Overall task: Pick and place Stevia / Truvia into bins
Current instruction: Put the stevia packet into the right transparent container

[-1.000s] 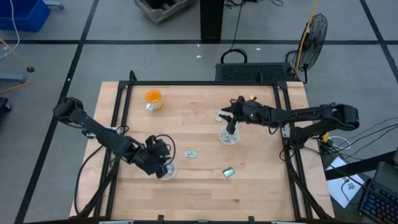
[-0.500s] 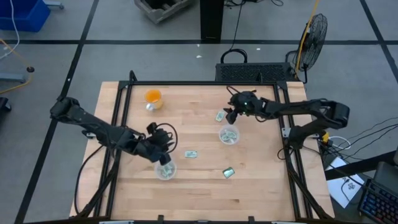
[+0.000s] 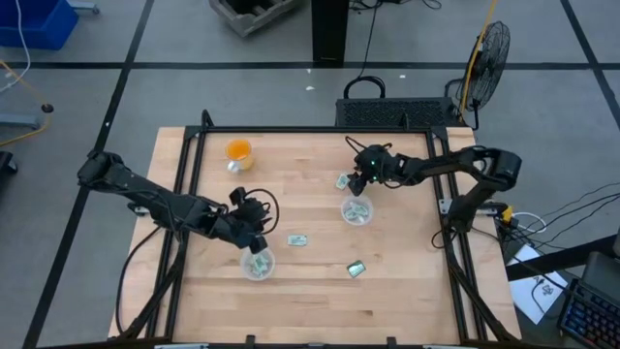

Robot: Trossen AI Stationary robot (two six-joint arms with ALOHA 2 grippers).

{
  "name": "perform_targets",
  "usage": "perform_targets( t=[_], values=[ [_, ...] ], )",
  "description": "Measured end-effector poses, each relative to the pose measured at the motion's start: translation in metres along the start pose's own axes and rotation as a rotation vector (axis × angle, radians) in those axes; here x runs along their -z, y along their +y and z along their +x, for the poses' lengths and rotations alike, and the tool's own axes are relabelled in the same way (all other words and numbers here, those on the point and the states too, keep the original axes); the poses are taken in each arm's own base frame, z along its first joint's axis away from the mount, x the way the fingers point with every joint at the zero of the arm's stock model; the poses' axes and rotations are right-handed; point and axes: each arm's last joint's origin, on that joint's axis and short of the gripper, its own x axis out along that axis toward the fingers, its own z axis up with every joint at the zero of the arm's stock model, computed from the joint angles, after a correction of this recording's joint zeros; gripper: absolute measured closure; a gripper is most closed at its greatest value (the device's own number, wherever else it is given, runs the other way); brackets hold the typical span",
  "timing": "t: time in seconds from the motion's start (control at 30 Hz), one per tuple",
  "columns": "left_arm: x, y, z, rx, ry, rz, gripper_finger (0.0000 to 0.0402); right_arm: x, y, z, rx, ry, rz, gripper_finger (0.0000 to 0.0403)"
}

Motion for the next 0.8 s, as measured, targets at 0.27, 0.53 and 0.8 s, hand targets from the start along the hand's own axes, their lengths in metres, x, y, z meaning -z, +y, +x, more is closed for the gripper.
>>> perform_targets(
  t=[0.27, 0.53, 0.8],
  values=[
    [-0.001, -0.001, 0.000, 0.012, -0.004, -0.011, 0.0314, 0.008, 0.000, 0.017, -0.022, 0.015, 0.022, 0.0211],
    [-0.001, -0.001, 0.000, 0.015, -0.007, -0.013, 0.0314, 0.012, 0.001, 0.023, -0.019, 0.026, 0.017, 0.0212],
    [-0.001, -0.001, 0.000, 0.015, -0.006, -0.012, 0.0314, 0.007, 0.003, 0.022, -0.090, -0.028, 0.007, 0.0255]
  ],
)
